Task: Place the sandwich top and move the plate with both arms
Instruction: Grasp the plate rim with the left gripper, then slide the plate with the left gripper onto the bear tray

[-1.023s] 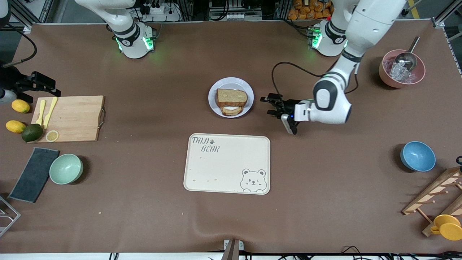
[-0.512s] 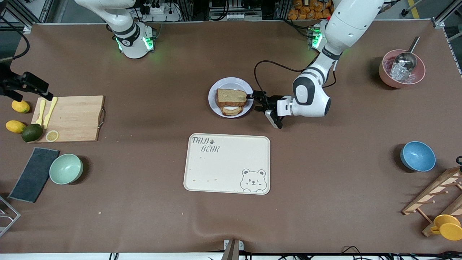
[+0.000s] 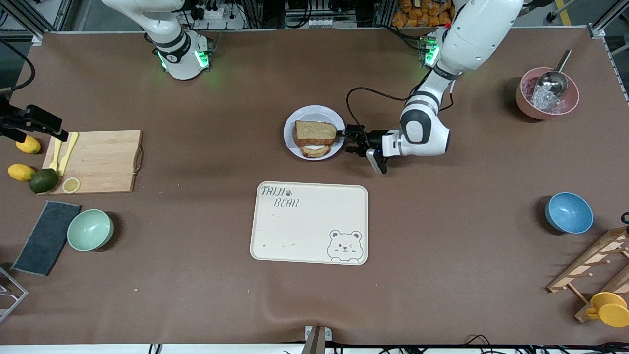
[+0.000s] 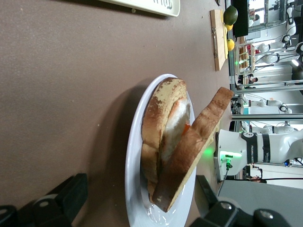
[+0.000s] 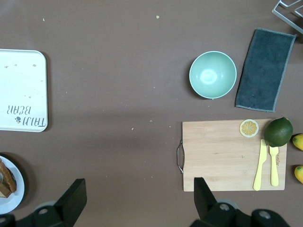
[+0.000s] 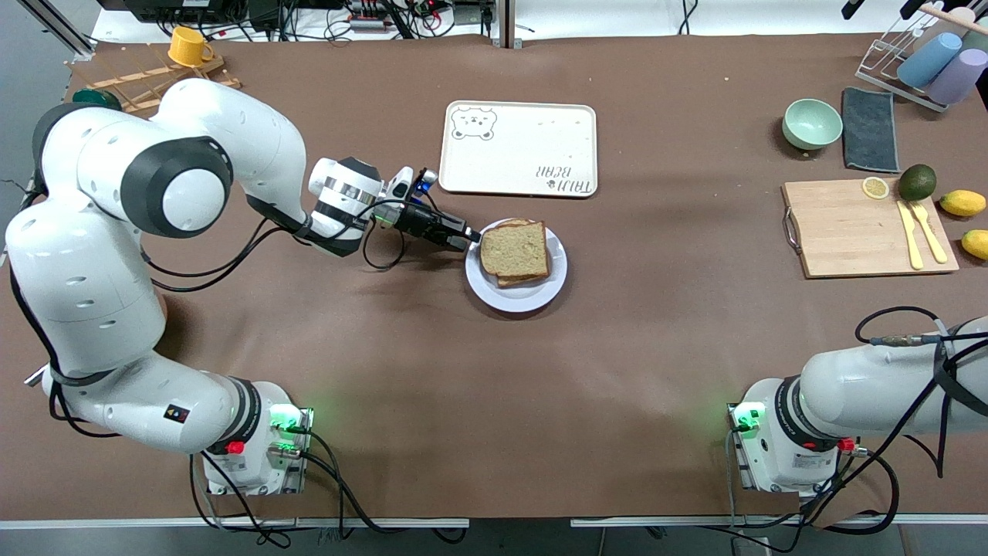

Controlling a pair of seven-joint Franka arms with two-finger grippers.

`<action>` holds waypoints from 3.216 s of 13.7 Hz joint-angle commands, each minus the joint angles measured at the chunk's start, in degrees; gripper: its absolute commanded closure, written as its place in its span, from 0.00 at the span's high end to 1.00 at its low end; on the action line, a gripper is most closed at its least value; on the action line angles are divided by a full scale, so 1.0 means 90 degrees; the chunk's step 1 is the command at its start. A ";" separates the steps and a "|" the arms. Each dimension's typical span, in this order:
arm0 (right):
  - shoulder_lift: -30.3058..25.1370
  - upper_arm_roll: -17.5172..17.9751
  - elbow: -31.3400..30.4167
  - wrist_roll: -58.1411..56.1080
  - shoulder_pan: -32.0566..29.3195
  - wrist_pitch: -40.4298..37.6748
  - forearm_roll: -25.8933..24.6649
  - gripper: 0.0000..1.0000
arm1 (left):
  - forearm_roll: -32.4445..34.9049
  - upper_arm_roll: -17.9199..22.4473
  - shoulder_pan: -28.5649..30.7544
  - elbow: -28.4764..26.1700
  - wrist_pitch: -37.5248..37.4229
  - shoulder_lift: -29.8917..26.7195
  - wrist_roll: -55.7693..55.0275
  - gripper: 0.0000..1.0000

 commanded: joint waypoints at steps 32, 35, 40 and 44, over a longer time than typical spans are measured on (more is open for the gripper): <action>0.0046 0.0045 0.0210 0.0067 0.0024 -0.0190 -0.0338 1.00 | -0.0510 -0.0186 0.0575 -0.0415 -0.0667 -0.0188 0.0278 0.00; 0.0046 0.0045 0.0210 0.0077 0.0033 -0.0190 -0.0338 1.00 | -0.0510 -0.0177 0.0867 -0.0522 -0.1155 -0.0286 0.0308 0.00; 0.0046 0.0045 0.0210 0.0067 0.0023 -0.0190 -0.0338 1.00 | -0.0510 -0.0177 0.1092 -0.0591 -0.1498 -0.0335 0.0463 0.00; 0.0046 0.0045 0.0210 0.0067 0.0023 -0.0190 -0.0338 1.00 | -0.0597 -0.0215 0.1541 -0.0621 -0.2142 -0.0316 0.0474 0.00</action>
